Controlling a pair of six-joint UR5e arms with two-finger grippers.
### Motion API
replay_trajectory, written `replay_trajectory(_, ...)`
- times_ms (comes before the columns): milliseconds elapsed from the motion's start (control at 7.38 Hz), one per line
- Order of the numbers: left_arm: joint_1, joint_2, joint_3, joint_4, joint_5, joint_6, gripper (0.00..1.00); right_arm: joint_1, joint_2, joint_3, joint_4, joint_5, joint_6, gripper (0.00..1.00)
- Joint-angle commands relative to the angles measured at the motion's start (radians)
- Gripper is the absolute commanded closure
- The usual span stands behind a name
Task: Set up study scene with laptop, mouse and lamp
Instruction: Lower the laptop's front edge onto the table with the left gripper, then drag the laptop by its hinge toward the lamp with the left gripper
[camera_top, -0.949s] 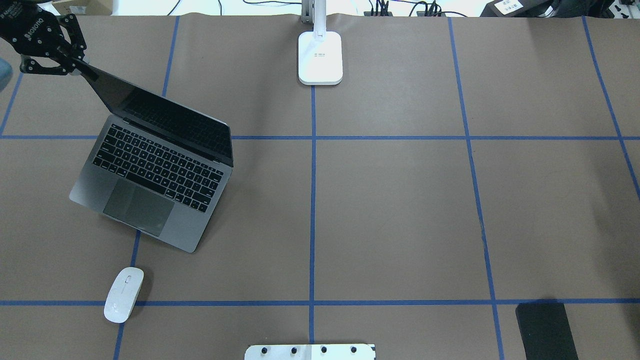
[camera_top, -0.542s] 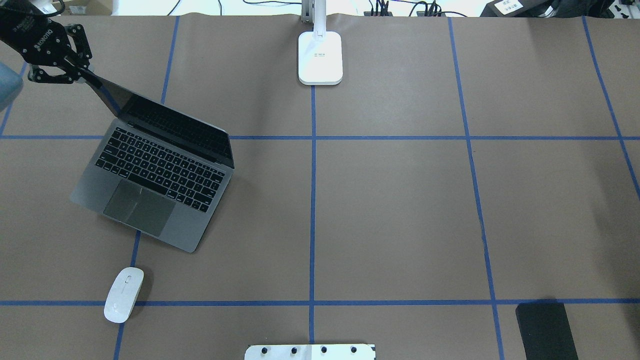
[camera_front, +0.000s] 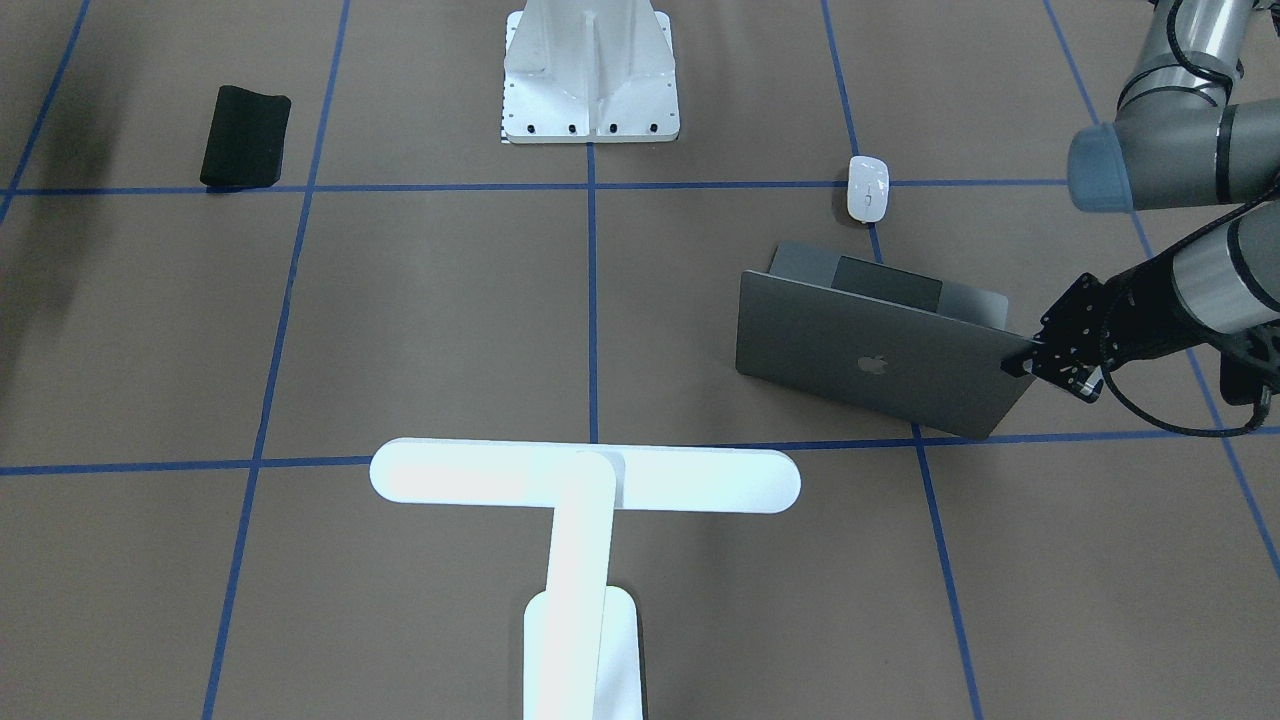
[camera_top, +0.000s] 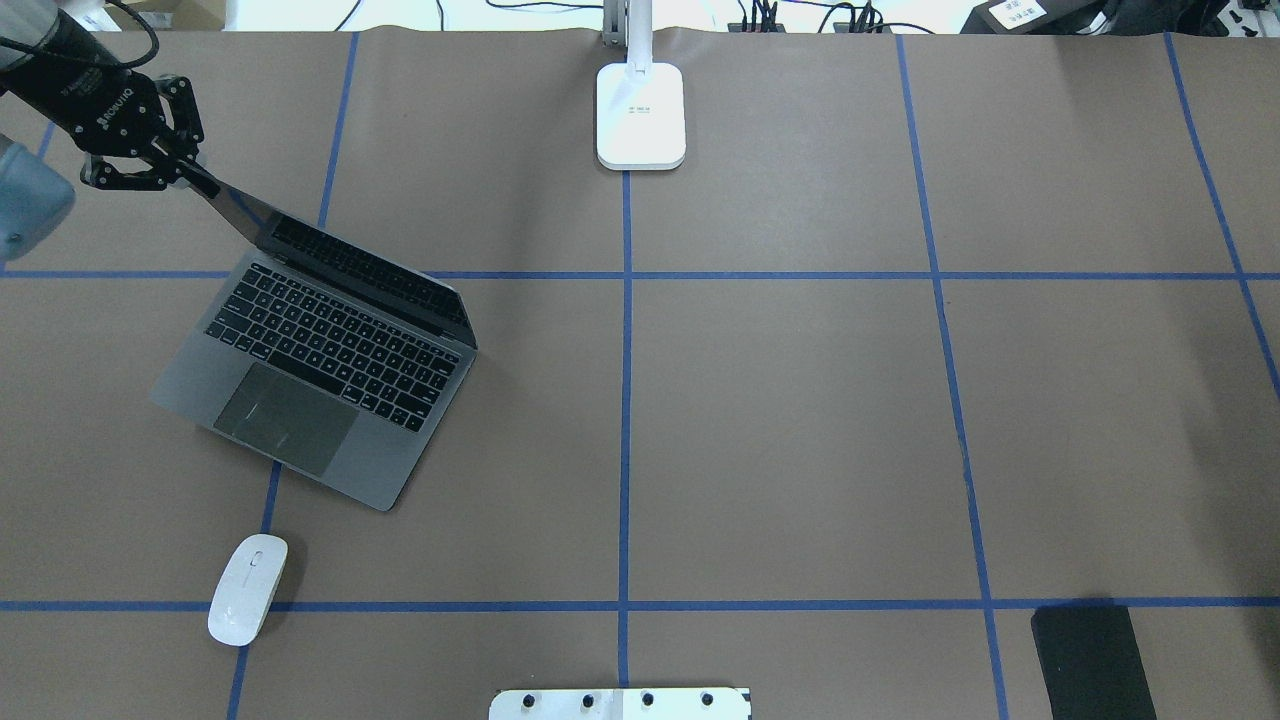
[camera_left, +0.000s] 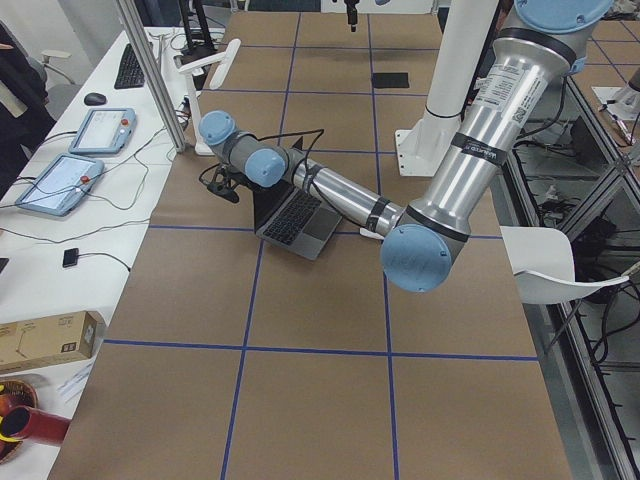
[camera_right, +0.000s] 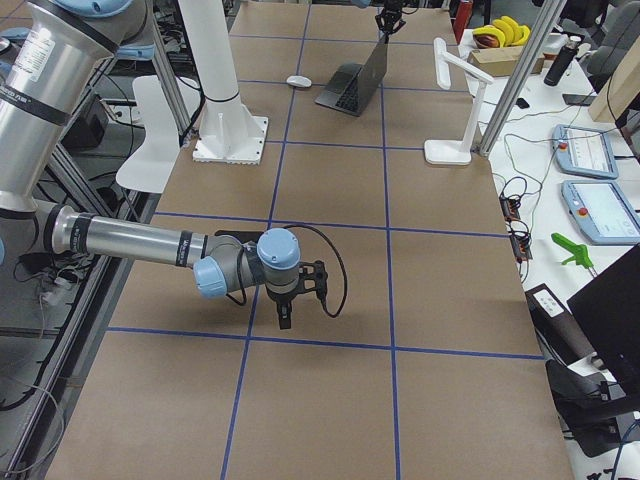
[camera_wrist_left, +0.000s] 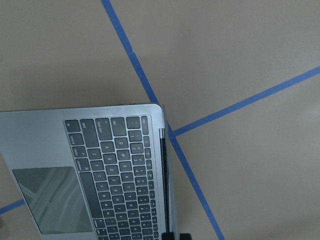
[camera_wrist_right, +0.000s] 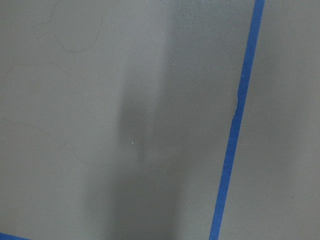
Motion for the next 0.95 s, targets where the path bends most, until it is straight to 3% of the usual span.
replay_trajectory(0,0.041,-0.026,0.013,0.007,0.006,-0.068,1.0,0.001,0.0,0.001,-0.003,-0.001,0.0,0.0)
replay_trajectory(813,0.078,-0.064,0.027,-0.061,0.032,-0.397,1.0,0.002,0.0,0.0,-0.003,0.001,0.0,0.0)
